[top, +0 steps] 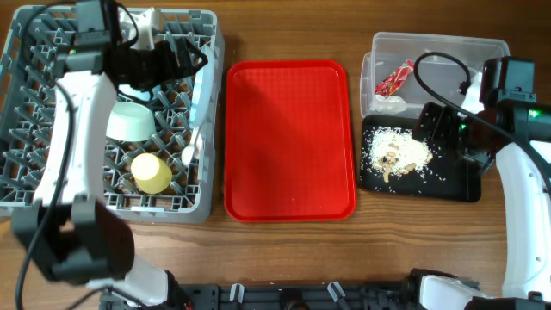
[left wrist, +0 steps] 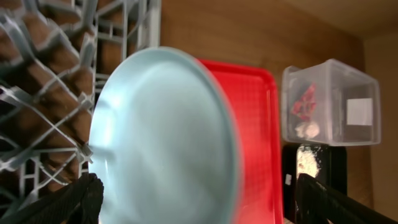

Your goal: Sort waste into correct bins and load items into the dishwasher rack

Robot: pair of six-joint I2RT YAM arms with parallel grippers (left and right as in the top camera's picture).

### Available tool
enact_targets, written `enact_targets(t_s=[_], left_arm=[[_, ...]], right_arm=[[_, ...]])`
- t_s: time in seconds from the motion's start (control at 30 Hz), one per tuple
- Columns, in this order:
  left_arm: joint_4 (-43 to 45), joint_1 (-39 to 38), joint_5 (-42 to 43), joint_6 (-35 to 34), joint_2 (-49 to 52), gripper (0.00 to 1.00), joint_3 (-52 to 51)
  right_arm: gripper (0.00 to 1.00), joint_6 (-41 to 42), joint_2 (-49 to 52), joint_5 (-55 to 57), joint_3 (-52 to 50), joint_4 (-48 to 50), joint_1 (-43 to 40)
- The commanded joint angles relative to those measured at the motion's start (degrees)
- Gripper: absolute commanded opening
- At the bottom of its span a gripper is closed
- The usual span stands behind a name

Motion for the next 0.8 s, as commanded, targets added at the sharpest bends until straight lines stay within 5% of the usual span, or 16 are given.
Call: enact_targets(t_s=[0.0, 0.13, 0.23, 0.57, 0.77], left_arm=[[-2.27, 0.42, -4.44, 0.46, -8.17, 1.00, -0.07], [-8.74, 0.11, -17.29, -2.73, -9.84, 1.00, -0.09], [-16.35, 0.13, -32.89, -15.87, -9.27, 1.00, -0.09], [-28.33, 0.07, -31.89, -13.38, -9.38, 0.99, -0.17], [-22.62, -1.09, -31.82, -10.16, -17.73, 0.99, -7.43]], right_arm=[[1.00, -5.44, -1.09, -10.67, 0.37, 4.96, -0.13], [1.00, -8.44, -1.09, -13.38, 0.37, 12.13, 0.87], [1.00, -9.84, -0.63, -10.16, 0.37, 14.95, 3.58], [1.00, -7.72, 1.68, -6.21, 0.28, 10.16, 7.02], [1.00, -7.76, -3.52, -5.53, -0.70, 9.86, 7.02]])
